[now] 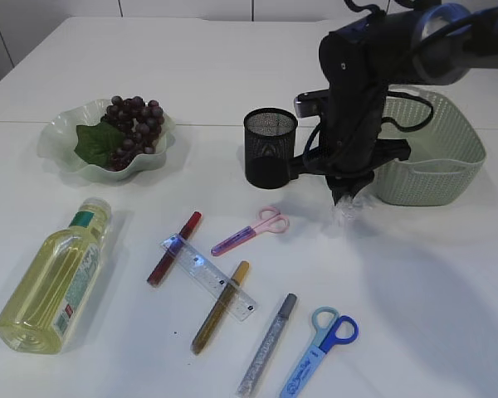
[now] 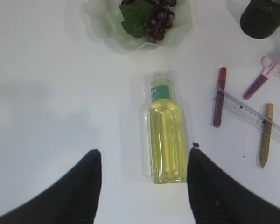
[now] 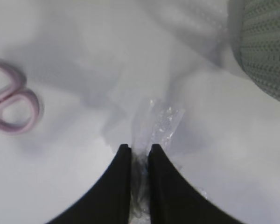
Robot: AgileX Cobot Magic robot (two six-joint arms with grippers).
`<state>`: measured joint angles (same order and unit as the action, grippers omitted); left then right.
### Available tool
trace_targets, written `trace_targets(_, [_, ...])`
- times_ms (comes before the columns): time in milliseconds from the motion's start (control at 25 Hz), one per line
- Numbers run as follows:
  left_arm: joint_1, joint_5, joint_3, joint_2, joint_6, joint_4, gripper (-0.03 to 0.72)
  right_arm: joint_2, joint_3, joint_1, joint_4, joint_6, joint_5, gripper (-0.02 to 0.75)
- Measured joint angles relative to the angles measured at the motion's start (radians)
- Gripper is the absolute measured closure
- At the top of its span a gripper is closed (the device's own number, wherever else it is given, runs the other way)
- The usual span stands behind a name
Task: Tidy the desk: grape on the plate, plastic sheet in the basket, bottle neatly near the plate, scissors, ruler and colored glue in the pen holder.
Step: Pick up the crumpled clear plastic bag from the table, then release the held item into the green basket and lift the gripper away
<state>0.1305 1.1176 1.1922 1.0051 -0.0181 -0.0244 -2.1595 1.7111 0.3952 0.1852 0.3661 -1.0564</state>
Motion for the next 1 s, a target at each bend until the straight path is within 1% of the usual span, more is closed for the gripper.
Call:
trace_targets(400, [0.0,0.0,0.0,0.0,0.0,0.0,0.264,0.0,0.116,0.0,-0.094,-0.109,-0.153,0.655])
trace_targets(800, [0.0,0.004,0.0,0.0,0.0,-0.017,0.264,0.0,0.351,0.0,-0.105,-0.124,-0.168,0.654])
trace_targets(840, [0.0,0.007,0.0,0.0,0.0,-0.017,0.264,0.0,0.369,0.0,-0.105,-0.126,-0.169,0.647])
trace_targets(1000, [0.0,0.028,0.0,0.0,0.0,-0.021,0.265,0.0,0.413,-0.014,-0.105,-0.126,-0.177,0.657])
